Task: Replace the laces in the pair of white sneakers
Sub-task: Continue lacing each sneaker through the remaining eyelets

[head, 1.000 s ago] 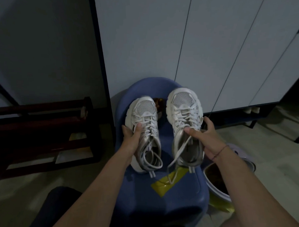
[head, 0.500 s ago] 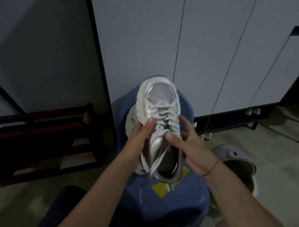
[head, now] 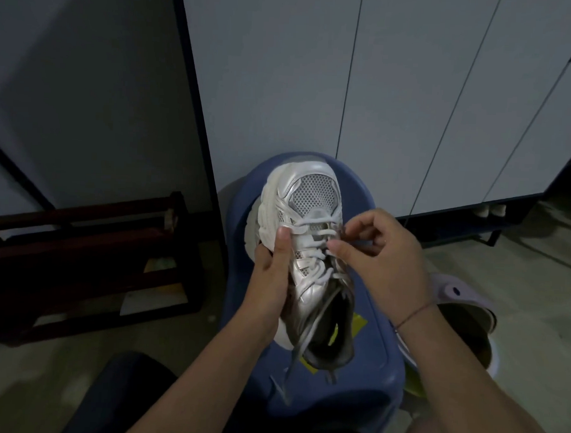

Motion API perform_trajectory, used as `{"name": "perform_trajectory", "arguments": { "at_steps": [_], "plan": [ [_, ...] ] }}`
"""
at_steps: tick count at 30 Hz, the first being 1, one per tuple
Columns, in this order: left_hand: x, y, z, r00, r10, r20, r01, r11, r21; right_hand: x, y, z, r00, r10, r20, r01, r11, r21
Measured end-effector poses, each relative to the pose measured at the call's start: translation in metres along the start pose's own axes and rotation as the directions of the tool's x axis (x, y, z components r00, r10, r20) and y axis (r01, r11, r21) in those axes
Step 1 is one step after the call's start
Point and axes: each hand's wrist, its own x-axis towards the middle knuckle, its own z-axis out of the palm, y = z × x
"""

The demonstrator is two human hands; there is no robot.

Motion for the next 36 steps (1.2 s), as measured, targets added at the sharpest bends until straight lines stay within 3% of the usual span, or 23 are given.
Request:
{"name": "perform_trajectory", "arguments": {
  "at_steps": [3, 6, 10, 12, 14, 16, 18, 21, 23, 25, 28, 31, 36],
  "plan": [
    [-0.001, 0.002, 0.001, 1.000, -0.012, -0.020, 0.013, 0.999, 0.033, 0.001, -0.001, -0.005, 0.991, -0.109, 0.081, 0.113, 0.992, -0.049],
    [-0.004, 0.006, 0.003, 0.998, -0.044, -0.047, 0.045, 0.999, 0.020, 0.003, 0.003, -0.009, 0.984, -0.101, 0.149, 0.110, 0.993, -0.053],
    [-0.002, 0.006, 0.003, 0.989, -0.126, -0.080, 0.125, 0.992, -0.011, 0.004, 0.009, -0.011, 0.972, -0.125, 0.197, 0.161, 0.970, -0.181],
    [0.001, 0.005, 0.002, 0.985, -0.144, -0.096, 0.139, 0.988, -0.062, 0.004, 0.010, -0.011, 0.982, -0.065, 0.178, 0.083, 0.992, -0.093],
    [0.003, 0.004, 0.003, 0.983, -0.164, -0.084, 0.149, 0.975, -0.168, 0.003, 0.009, -0.009, 0.983, 0.074, 0.170, -0.088, 0.993, 0.078],
    [0.002, 0.006, 0.006, 0.981, -0.178, -0.076, 0.154, 0.958, -0.243, 0.002, 0.006, -0.006, 0.962, 0.206, 0.178, -0.253, 0.917, 0.309],
    [0.001, 0.007, 0.008, 0.981, -0.188, -0.047, 0.165, 0.938, -0.306, 0.001, 0.001, -0.004, 0.940, 0.271, 0.209, -0.342, 0.777, 0.529],
    [0.003, 0.008, 0.009, 0.984, -0.176, -0.013, 0.158, 0.913, -0.376, 0.002, -0.004, -0.002, 0.924, 0.321, 0.209, -0.377, 0.664, 0.646],
    [0.002, 0.007, 0.007, 0.985, -0.172, -0.024, 0.151, 0.917, -0.370, 0.002, -0.005, -0.001, 0.933, 0.325, 0.156, -0.355, 0.750, 0.559],
    [0.003, 0.004, 0.006, 0.985, -0.163, -0.058, 0.137, 0.938, -0.317, 0.001, -0.006, -0.001, 0.952, 0.297, 0.068, -0.301, 0.883, 0.360],
    [-0.001, 0.005, 0.007, 0.986, -0.109, -0.128, 0.084, 0.979, -0.184, -0.004, -0.012, 0.000, 0.972, 0.218, -0.085, -0.203, 0.967, 0.154],
    [-0.007, 0.009, 0.009, 0.988, -0.009, -0.154, -0.003, 0.997, -0.082, -0.007, -0.020, 0.004, 0.982, 0.154, -0.113, -0.153, 0.988, 0.022],
    [-0.015, 0.010, 0.013, 0.983, 0.090, -0.161, -0.090, 0.996, 0.006, -0.007, -0.020, 0.007, 0.973, 0.224, -0.061, -0.230, 0.967, -0.108]
  ]
}}
